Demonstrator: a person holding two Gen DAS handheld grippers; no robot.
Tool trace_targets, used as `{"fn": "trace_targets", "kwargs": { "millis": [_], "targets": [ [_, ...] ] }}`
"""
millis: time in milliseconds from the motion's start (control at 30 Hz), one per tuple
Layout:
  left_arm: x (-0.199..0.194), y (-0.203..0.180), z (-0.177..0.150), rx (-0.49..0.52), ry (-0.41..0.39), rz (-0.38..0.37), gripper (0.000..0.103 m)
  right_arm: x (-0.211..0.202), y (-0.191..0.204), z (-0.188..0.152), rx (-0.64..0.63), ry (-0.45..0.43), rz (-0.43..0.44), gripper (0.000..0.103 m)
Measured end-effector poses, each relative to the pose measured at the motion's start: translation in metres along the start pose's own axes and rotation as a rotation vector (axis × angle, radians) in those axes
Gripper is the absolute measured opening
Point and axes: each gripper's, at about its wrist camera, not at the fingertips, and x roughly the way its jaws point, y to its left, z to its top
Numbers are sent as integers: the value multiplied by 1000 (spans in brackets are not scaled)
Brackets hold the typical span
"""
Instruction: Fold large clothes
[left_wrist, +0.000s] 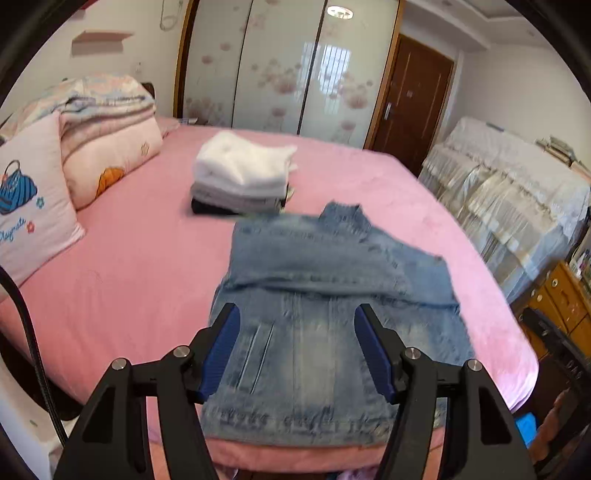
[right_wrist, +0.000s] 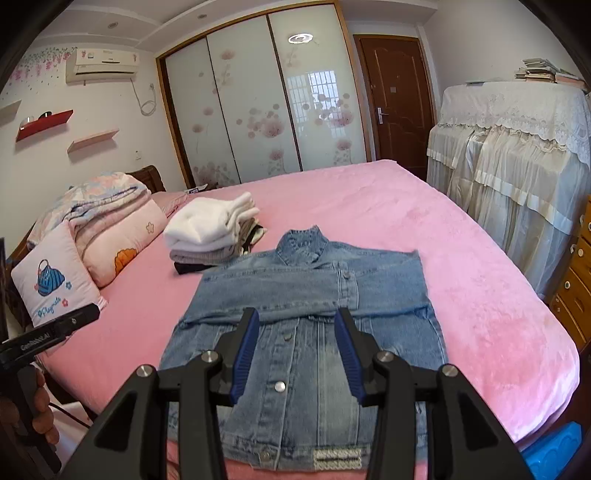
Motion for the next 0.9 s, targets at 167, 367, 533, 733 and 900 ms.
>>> {"fn": "trace_targets", "kwargs": {
  "millis": [167, 367, 533, 733, 900],
  "targets": [
    [32, 19, -24, -26, 88, 57, 63, 12, -15, -23, -20, 59, -50, 43],
    [67, 47, -52, -18, 158, 84, 63, 28, -47, -45, -25, 138, -88, 43],
    [96, 83, -89, -31, 234, 105, 63, 43, -89, -73, -8, 217, -119, 50],
    [124, 116, -117, -70, 302, 83, 63, 64, -139, -112, 48, 343, -126, 53],
    [148, 131, -134, -154, 357, 14, 63, 77, -166, -138, 111, 407, -140, 53]
  ]
}}
